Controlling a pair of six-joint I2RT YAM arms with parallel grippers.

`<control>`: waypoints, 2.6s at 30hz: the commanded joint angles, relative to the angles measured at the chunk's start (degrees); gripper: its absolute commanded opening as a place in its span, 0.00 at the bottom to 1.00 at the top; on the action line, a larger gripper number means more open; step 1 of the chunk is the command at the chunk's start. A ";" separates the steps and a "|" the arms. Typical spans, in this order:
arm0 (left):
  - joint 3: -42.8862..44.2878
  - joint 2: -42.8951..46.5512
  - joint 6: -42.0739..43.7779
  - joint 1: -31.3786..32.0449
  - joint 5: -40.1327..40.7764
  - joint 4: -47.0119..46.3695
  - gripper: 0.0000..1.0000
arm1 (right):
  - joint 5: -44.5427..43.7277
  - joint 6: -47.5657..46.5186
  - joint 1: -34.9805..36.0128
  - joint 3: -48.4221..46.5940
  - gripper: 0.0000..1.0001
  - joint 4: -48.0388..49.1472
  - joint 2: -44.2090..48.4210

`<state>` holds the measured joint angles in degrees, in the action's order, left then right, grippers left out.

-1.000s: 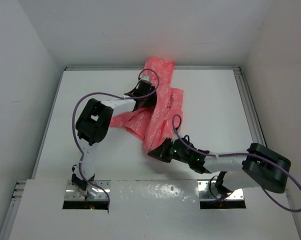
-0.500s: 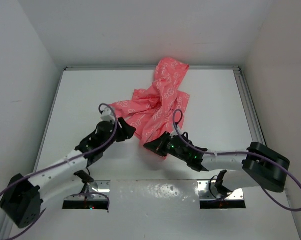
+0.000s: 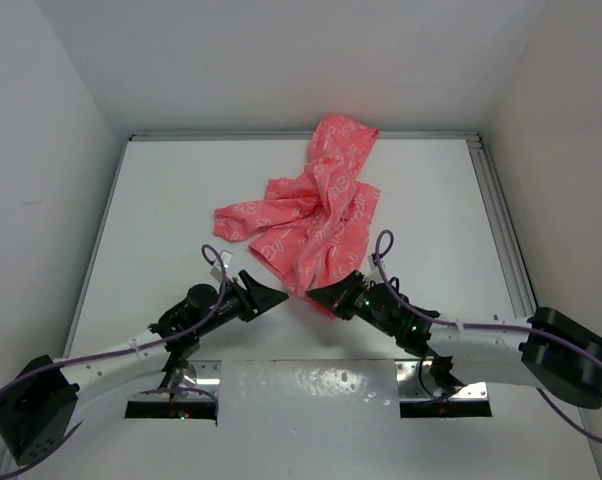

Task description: Zip up the jacket

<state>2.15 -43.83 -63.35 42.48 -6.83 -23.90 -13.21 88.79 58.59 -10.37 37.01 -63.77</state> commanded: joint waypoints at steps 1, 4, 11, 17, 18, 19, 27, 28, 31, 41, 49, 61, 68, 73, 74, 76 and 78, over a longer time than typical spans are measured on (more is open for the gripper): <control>-0.48 -2.74 -3.27 1.29 -3.10 -13.44 0.52 | -1.73 2.51 0.21 1.84 0.00 2.79 1.98; -1.10 -7.04 -4.58 2.43 -3.01 -19.07 0.52 | -0.85 4.62 0.21 3.51 0.00 5.69 1.89; 1.18 -16.88 -5.29 3.93 -3.36 -26.37 0.52 | -0.15 6.74 0.21 5.45 0.00 9.12 1.98; 2.59 -20.14 -6.08 5.77 -2.05 -27.60 0.52 | -0.41 7.71 0.12 6.94 0.00 11.59 2.86; 3.20 -20.67 -6.26 5.77 -1.87 -27.86 0.52 | -0.06 8.15 0.21 7.20 0.00 11.85 2.95; 3.64 -21.29 -6.34 5.86 -1.78 -28.22 0.52 | 0.03 8.41 0.21 7.29 0.00 12.37 3.03; 5.75 -29.90 -7.49 6.65 -1.17 -36.30 0.51 | 1.43 9.99 0.21 8.26 0.00 14.74 2.77; 5.93 -31.21 -7.66 6.65 -1.25 -36.74 0.51 | 1.52 10.26 0.21 8.52 0.00 15.36 2.60; 6.11 -32.54 -8.27 6.65 -0.47 -38.67 0.49 | 1.70 10.79 0.21 9.14 0.00 16.51 2.25; 3.56 -32.63 -9.95 10.95 9.98 -45.00 0.39 | 1.00 12.89 0.21 12.48 0.00 21.16 1.80; 0.84 -32.45 -9.24 13.77 13.95 -49.49 0.39 | -2.52 12.37 0.21 14.59 0.00 19.85 5.05; -0.40 -32.45 -11.70 14.74 15.88 -51.95 0.53 | -2.17 11.49 0.21 13.62 0.00 14.92 6.47; 1.80 -32.81 -12.06 14.65 16.58 -49.58 0.51 | -0.85 11.67 0.21 13.54 0.00 17.12 4.53; 4.26 -34.03 -11.71 14.74 17.29 -48.35 0.46 | 0.11 11.75 0.21 13.62 0.00 17.83 3.74; 4.52 -34.73 -11.88 14.74 17.46 -48.87 0.43 | 0.29 11.75 0.21 13.54 0.00 18.18 3.48; 5.14 -35.53 -11.88 14.74 17.81 -49.57 0.42 | 0.99 11.93 0.21 13.45 0.00 18.18 3.39; 6.10 -36.67 -11.79 14.74 17.82 -49.14 0.42 | 1.17 12.19 0.21 13.62 0.00 18.53 3.21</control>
<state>5.98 -79.20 -75.20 56.60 9.69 -70.81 -13.04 100.73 58.63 -2.57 51.40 -60.36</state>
